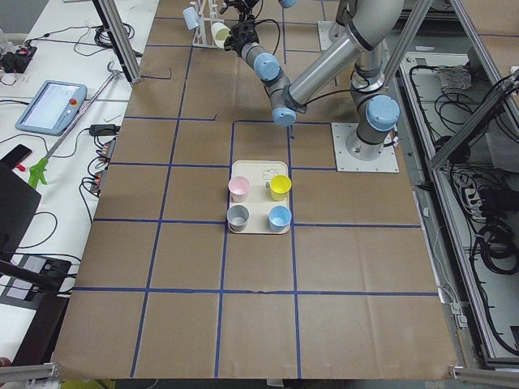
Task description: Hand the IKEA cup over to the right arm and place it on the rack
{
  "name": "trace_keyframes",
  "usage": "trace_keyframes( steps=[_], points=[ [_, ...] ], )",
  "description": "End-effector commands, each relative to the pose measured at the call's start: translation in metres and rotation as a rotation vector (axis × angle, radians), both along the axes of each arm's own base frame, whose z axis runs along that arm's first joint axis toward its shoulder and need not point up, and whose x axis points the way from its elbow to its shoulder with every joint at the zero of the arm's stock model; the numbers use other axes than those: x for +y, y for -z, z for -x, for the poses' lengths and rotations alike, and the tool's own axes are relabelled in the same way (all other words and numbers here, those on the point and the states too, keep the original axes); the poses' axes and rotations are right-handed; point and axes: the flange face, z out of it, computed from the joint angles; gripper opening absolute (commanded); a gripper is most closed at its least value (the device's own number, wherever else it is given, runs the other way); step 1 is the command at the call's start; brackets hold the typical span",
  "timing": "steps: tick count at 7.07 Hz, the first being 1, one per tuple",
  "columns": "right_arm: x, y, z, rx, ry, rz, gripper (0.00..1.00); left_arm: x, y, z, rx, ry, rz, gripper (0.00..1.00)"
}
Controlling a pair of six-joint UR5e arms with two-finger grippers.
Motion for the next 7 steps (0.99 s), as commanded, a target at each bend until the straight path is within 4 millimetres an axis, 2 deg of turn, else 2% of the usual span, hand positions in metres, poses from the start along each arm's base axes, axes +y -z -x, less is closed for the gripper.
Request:
trace_keyframes(
  steps=[1,3,4,7],
  points=[
    [0.011,-0.001,-0.020,-0.016,-0.023,-0.023,0.98,0.001,0.000,0.000,-0.001,0.000,0.009,0.05],
    [0.011,-0.010,-0.035,-0.028,-0.008,-0.021,0.98,0.001,0.000,0.000,-0.001,0.000,0.010,0.05],
    [0.004,-0.018,-0.037,-0.027,-0.008,-0.029,0.98,0.001,0.000,0.000,-0.001,0.000,0.010,0.05],
    [-0.023,-0.015,-0.043,-0.029,-0.011,-0.022,0.98,0.001,-0.001,0.000,-0.001,0.000,0.012,0.06]
  ],
)
